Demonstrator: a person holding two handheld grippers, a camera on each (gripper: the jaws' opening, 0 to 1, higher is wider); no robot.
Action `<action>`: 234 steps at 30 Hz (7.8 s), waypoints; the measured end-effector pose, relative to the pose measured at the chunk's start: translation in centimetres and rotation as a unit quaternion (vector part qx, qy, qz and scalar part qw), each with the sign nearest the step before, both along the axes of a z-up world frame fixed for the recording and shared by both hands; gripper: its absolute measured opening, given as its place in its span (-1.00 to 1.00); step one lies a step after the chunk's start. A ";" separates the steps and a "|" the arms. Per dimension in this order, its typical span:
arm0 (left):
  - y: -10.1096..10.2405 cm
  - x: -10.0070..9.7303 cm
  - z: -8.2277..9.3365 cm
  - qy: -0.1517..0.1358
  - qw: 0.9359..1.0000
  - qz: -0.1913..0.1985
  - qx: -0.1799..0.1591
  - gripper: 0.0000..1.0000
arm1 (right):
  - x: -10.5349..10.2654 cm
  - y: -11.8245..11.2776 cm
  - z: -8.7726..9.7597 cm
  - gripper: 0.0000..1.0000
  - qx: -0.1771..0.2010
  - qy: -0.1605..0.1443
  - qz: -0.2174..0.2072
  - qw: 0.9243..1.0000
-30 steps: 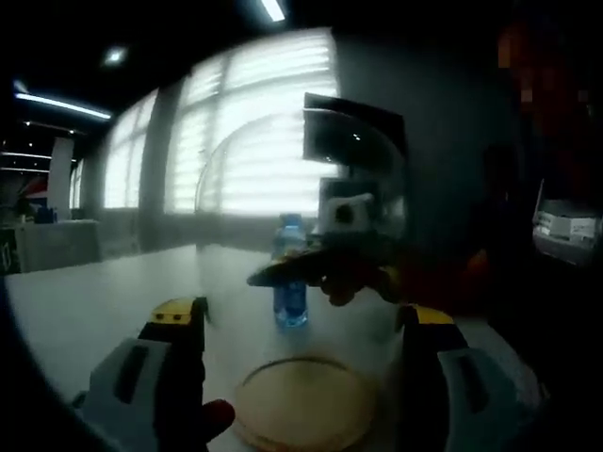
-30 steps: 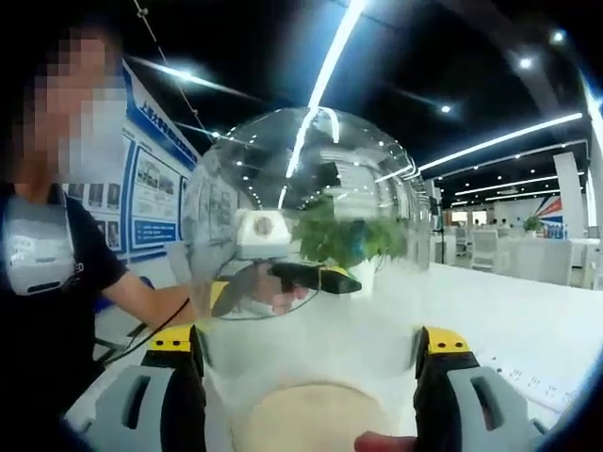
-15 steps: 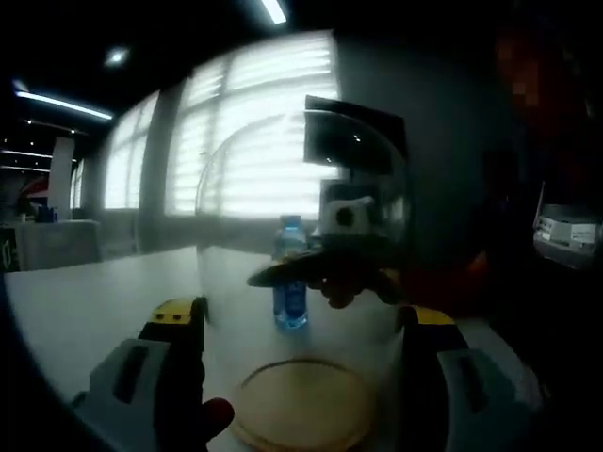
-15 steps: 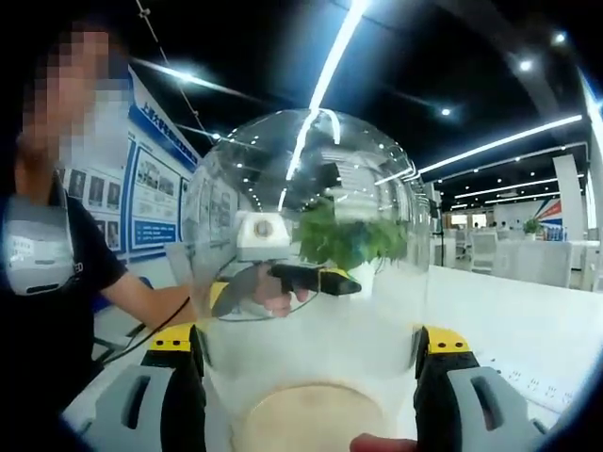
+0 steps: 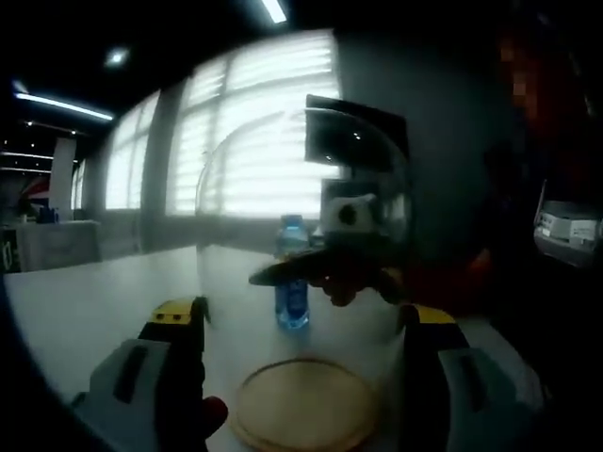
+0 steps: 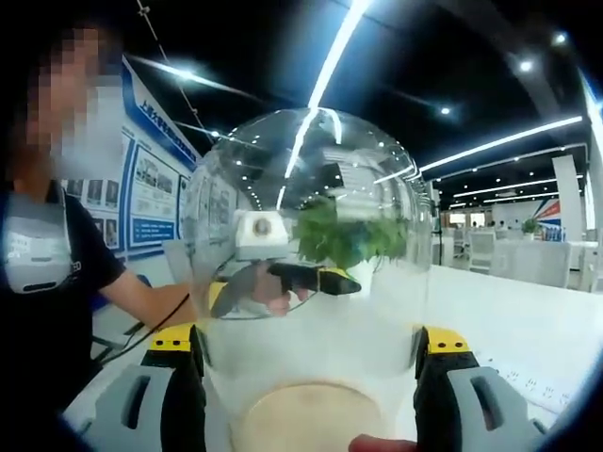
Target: Open the cover put in the Mizone put the cover back on
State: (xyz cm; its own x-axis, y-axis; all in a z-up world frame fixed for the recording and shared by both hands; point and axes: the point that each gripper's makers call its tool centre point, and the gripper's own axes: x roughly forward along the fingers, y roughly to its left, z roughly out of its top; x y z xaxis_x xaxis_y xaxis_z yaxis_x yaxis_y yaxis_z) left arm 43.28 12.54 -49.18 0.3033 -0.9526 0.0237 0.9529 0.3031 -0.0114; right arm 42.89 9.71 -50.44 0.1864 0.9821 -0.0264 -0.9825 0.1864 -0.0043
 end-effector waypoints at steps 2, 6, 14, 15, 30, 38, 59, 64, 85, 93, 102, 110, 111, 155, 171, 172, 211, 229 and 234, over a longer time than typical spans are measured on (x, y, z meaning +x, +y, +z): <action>0.0 0.0 0.0 0.001 1.000 0.001 0.001 0.50 | 0.0 0.0 0.1 0.71 -0.005 -0.005 -0.002 1.000; 0.0 0.0 0.0 0.001 1.000 0.002 0.001 0.51 | 0.0 0.0 0.1 0.72 -0.004 -0.009 -0.003 1.000; 0.0 0.0 0.0 0.003 1.000 0.002 0.002 0.50 | 0.0 0.0 0.1 0.72 0.001 -0.010 0.000 1.000; 0.0 0.0 0.0 0.004 1.000 0.003 0.002 0.50 | 0.0 0.0 0.1 0.72 0.002 -0.010 0.000 1.000; 0.1 0.2 0.1 -0.001 1.000 0.003 -0.008 0.47 | 0.0 0.0 0.3 0.71 0.016 -0.011 0.005 1.000; 0.0 0.2 0.1 -0.001 1.000 0.005 -0.007 0.48 | 0.0 0.0 0.3 0.72 0.018 -0.010 0.004 1.000; -0.1 -0.1 0.4 -0.002 1.000 0.012 0.004 0.47 | -0.3 0.1 0.6 0.71 0.006 -0.011 0.004 1.000; -0.3 -0.3 0.9 -0.005 1.000 0.015 0.006 0.47 | -0.4 0.0 1.1 0.71 0.013 -0.012 0.005 1.000; 0.0 -1.4 1.3 0.006 0.999 0.016 0.037 0.48 | -1.2 0.3 1.5 0.71 0.002 -0.008 0.008 1.000; -0.1 -2.1 1.6 0.017 0.999 0.018 0.047 0.48 | -1.8 0.4 2.0 0.71 0.005 -0.002 0.009 1.000; 0.1 -2.4 0.9 0.023 0.996 0.020 0.078 0.49 | -2.3 0.6 1.4 0.72 -0.009 0.005 0.013 1.000; 0.1 -2.6 0.8 0.023 0.996 0.015 0.082 0.49 | -2.6 0.5 1.5 0.71 -0.016 0.003 0.013 1.000; 0.1 -2.7 0.8 0.021 0.996 0.014 0.081 0.49 | -2.6 0.5 1.6 0.71 -0.017 0.003 0.013 1.000; -0.5 -6.6 1.3 0.020 0.993 -0.015 0.114 0.49 | -6.3 0.2 1.8 0.73 -0.053 -0.009 0.033 0.998; -0.6 -9.5 1.3 0.025 0.996 -0.009 0.087 0.52 | -9.7 0.0 1.6 0.74 -0.028 0.000 0.026 0.999; -0.7 -9.8 1.3 0.026 0.995 -0.007 0.092 0.53 | -9.9 0.0 1.6 0.74 -0.027 -0.002 0.026 0.999; -0.3 -15.9 0.6 0.009 0.992 0.010 0.128 0.51 | -15.7 0.7 1.6 0.74 -0.046 -0.011 0.046 0.998; -0.1 -17.3 0.0 0.015 0.990 0.000 0.140 0.46 | -17.2 0.7 1.3 0.75 -0.066 0.009 0.058 0.996; -0.3 -17.7 -1.0 0.063 0.986 -0.009 0.151 0.45 | -17.6 0.5 0.3 0.75 -0.082 0.067 0.073 0.992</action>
State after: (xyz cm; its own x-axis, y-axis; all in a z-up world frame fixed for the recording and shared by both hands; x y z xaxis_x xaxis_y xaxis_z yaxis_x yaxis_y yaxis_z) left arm 25.61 12.21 -50.17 0.2688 -0.9156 -0.2991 0.9549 0.2940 -0.0417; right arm 25.27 10.17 -50.12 0.0273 0.9788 -0.2028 -0.9927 0.0503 0.1093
